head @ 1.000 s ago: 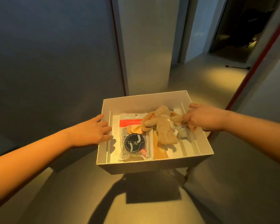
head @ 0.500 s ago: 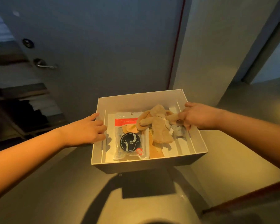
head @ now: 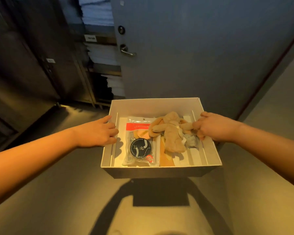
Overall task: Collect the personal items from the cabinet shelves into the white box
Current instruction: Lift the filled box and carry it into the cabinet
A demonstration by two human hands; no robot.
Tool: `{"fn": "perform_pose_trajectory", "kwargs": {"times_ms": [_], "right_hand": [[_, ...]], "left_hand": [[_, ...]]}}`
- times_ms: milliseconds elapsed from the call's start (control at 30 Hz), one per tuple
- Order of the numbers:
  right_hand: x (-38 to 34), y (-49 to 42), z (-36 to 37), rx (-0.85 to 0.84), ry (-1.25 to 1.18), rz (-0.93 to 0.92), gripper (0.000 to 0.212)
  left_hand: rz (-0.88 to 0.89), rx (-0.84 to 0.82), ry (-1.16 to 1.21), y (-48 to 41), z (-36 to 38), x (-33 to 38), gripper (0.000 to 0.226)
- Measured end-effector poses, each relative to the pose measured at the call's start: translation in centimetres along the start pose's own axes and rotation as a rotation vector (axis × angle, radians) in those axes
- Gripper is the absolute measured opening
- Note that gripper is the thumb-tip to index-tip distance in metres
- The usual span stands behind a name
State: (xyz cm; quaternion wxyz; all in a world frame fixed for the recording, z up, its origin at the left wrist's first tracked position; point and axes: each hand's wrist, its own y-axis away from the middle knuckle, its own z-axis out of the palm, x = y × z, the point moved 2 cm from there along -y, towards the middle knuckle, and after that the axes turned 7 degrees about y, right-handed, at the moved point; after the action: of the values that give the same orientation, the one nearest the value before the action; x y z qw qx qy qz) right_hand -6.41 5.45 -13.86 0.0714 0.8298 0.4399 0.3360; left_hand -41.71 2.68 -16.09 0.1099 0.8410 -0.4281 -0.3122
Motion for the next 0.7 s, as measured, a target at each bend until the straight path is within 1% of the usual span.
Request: {"fn": "perform_pose_trajectory", "kwargs": {"times_ms": [200, 367, 533, 600, 700], "right_hand": [[-1.0, -6.4, -3.3, 0.103, 0.022, -0.092, 0.029], [-2.6, -12.1, -7.5, 0.173, 0.051, -0.164, 0.027], [-5.0, -18.7, -12.8, 0.203, 0.143, -0.256, 0.022], [-5.9, -20.7, -14.8, 0.21, 0.193, -0.291, 0.024], [-8.0, -24.5, -18.2, 0.27, 0.231, -0.33, 0.027]], "left_hand": [[-0.132, -0.076, 0.09, 5.8, 3.4, 0.1, 0.037], [-0.224, -0.13, 0.171, 10.8, 7.0, -0.6, 0.035], [-0.311, -0.152, 0.24, 17.0, 11.6, -2.1, 0.034], [-0.335, -0.143, 0.26, 19.0, 13.1, -2.6, 0.035], [-0.379, -0.14, 0.261, 23.1, 15.8, -3.6, 0.035]]}}
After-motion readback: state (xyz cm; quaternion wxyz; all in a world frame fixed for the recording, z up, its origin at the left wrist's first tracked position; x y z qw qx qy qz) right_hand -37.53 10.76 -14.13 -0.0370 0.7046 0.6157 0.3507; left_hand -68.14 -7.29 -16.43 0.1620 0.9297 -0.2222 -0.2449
